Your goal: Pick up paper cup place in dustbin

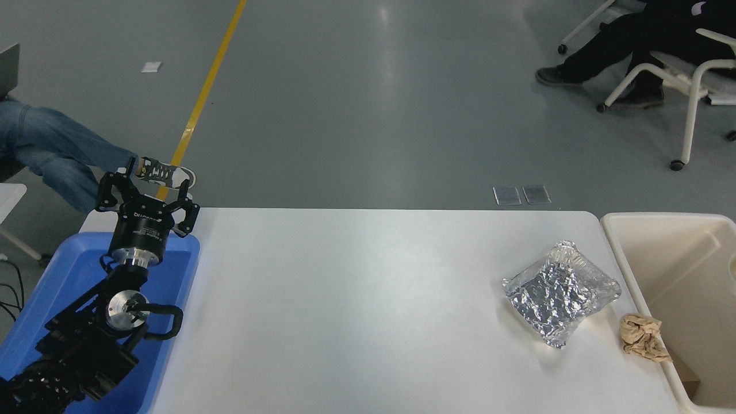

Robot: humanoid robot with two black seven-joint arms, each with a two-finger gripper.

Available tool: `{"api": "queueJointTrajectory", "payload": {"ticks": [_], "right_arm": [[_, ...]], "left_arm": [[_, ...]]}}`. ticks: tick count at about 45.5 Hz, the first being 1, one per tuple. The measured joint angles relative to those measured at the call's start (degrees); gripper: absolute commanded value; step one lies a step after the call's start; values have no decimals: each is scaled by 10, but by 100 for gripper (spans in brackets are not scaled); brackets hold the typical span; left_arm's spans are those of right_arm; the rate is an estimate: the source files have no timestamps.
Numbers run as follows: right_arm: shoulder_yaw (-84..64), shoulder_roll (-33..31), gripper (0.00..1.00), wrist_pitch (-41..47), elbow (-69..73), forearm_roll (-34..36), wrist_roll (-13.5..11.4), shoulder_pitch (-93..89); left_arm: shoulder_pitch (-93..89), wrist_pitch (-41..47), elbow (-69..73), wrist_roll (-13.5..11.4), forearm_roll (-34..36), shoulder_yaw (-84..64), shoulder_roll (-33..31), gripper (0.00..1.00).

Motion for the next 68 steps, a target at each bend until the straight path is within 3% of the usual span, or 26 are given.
{"api": "queueJointTrajectory", "payload": {"ticks": [19, 51, 53, 55, 59, 63, 68], "right_arm": [[122, 41, 0, -14, -190, -32, 0, -179], [204, 90, 0, -20, -323, -50, 1, -296], [206, 91, 25, -20, -325, -50, 1, -298], [208, 92, 41, -20, -327, -50, 1, -299], [210, 93, 50, -20, -329, -50, 1, -300], [212, 94, 67, -21, -330, -50, 1, -299], [214, 94, 78, -21, -330, -49, 1, -294]], "left_arm": [[0, 0, 0, 0, 0, 0, 0, 99], [0, 0, 0, 0, 0, 0, 0, 99], [0, 0, 0, 0, 0, 0, 0, 99], [0, 0, 0, 0, 0, 0, 0, 99], [0, 0, 0, 0, 0, 0, 0, 99], [0, 0, 0, 0, 0, 0, 0, 99], [0, 0, 0, 0, 0, 0, 0, 99]]}}
